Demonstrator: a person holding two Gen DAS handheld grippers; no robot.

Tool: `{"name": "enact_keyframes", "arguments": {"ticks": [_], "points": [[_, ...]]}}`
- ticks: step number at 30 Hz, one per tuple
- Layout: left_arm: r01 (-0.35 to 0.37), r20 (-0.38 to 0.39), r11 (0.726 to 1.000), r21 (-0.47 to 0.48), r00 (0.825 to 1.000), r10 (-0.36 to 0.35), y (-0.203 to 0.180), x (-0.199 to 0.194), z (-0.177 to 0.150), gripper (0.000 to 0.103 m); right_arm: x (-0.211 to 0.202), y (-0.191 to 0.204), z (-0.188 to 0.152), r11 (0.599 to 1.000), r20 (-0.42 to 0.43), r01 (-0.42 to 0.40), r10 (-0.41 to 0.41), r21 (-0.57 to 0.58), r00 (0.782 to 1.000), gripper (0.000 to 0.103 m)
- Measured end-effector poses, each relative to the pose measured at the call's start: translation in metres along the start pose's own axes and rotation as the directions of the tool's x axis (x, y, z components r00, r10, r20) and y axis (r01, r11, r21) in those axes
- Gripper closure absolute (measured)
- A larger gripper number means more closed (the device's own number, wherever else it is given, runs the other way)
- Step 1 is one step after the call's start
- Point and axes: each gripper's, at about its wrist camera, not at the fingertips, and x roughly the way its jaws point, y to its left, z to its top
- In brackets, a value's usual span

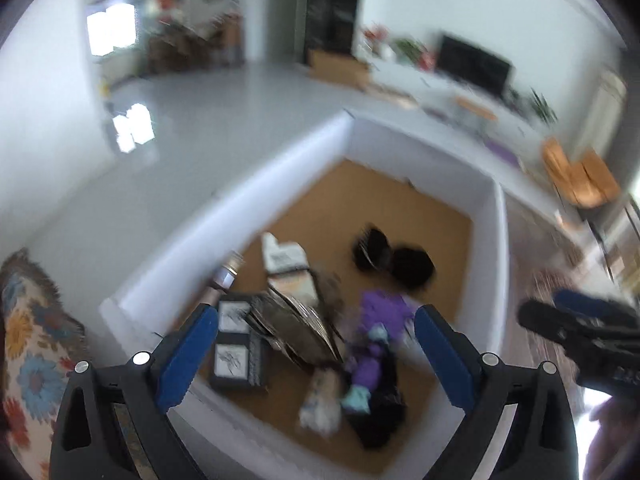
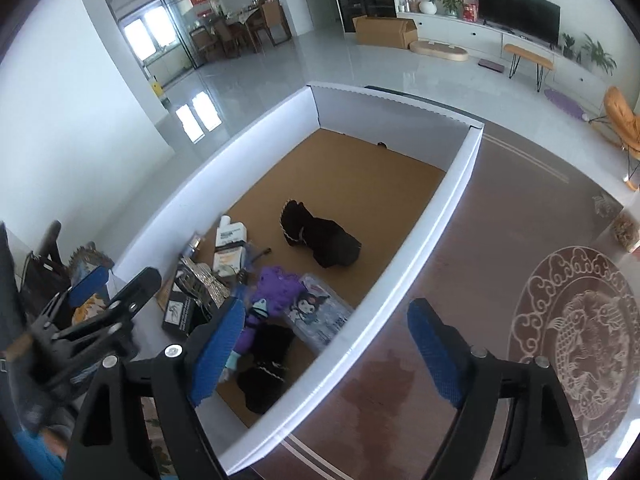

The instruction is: Organize objects

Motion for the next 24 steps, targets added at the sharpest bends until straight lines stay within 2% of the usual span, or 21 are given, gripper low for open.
{"name": "enact_keyframes", "arguments": {"ticks": [2,5,7,20,24], "points": [[-0.011,-0.008,0.999,0.049,1.000,0.012,-0.006,-0.002,-0.001,0.003,-0.001,-0.003,-0.002,1.000,-0.010,0.006,-0.006,-0.008,1.000,0.019],[-0.085,0.057,0.992,0.091,0.995,0.080,-0.013,-0.013,-0.005,0.003,-0.002,-0.006,-0.007,0.999,-0.024,0.029,-0.029,-0.023,0.999,0.019],[-0.103,0.081,0.989,0.104,0.992,0.095,-0.015,-0.020,-0.005,0.003,-0.005,-0.005,-0.009,0.999,-0.028,0.037,-0.038,-0.039,0.999,0.019],[-0.120,0.078,0.990,0.078,0.990,0.114,-0.010,-0.021,-0.002,0.003,-0.006,0.004,-0.006,0.992,-0.034,0.073,-0.077,-0.103,0.996,0.019],[-0.096,0.098,0.993,0.062,0.991,0.090,-0.007,-0.026,-0.002,0.003,-0.009,0.005,-0.005,0.992,-0.024,0.073,-0.076,-0.105,0.997,0.019]]}}
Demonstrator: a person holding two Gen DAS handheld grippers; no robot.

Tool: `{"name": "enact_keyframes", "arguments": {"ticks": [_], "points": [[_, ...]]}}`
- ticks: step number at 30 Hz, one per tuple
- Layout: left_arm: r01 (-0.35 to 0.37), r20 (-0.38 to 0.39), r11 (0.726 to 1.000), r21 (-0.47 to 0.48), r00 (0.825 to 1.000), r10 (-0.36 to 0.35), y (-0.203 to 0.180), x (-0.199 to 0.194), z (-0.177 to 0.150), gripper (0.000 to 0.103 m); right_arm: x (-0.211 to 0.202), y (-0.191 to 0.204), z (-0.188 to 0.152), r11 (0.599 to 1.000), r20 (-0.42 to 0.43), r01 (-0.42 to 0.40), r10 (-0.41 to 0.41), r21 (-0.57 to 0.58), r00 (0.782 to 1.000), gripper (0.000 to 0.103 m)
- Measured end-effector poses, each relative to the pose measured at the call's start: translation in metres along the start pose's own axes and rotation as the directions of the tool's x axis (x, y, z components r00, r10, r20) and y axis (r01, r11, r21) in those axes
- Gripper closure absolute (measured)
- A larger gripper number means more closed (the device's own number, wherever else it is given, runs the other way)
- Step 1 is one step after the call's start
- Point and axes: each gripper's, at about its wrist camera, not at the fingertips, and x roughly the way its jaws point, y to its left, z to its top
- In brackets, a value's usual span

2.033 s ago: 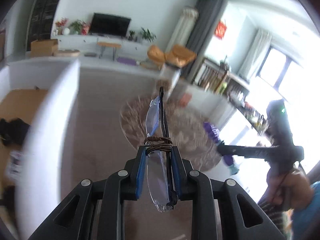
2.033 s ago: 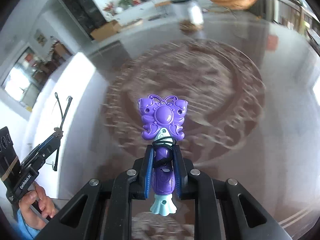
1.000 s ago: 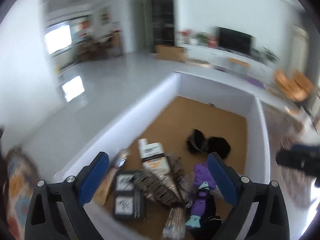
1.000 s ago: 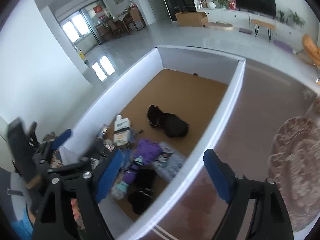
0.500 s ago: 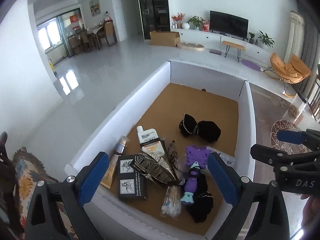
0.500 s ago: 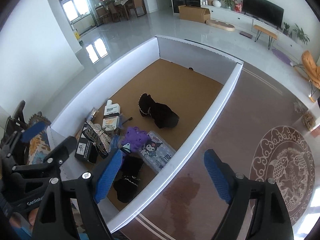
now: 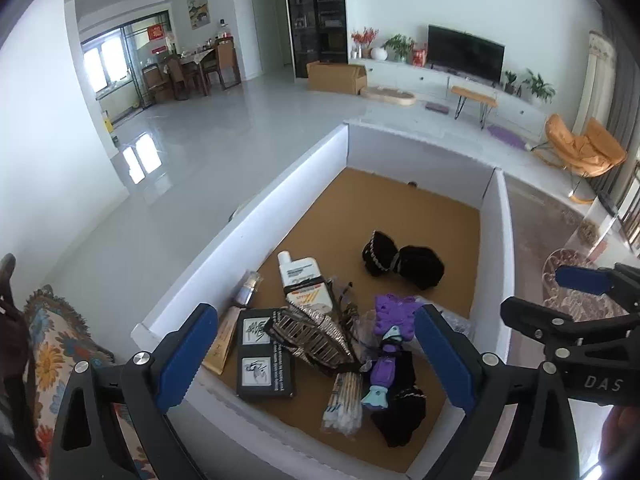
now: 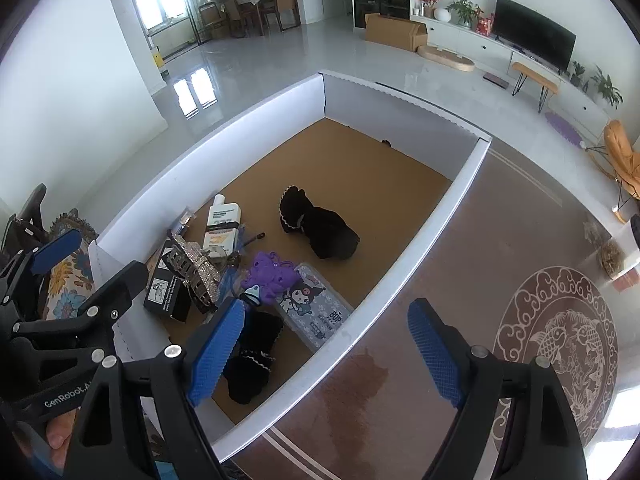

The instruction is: Organize objects

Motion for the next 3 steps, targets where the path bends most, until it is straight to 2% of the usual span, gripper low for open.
{"name": "enact_keyframes", "arguments": {"ticks": [3], "points": [[-0.006,0.032,1.000,-0.026,0.999,0.007,0.0019,-0.0063,-0.0011,0.003,-0.0017,-0.0020,-0.0009,1.000,0.006,0.003,-0.003,0.004,1.000,0.019]]}}
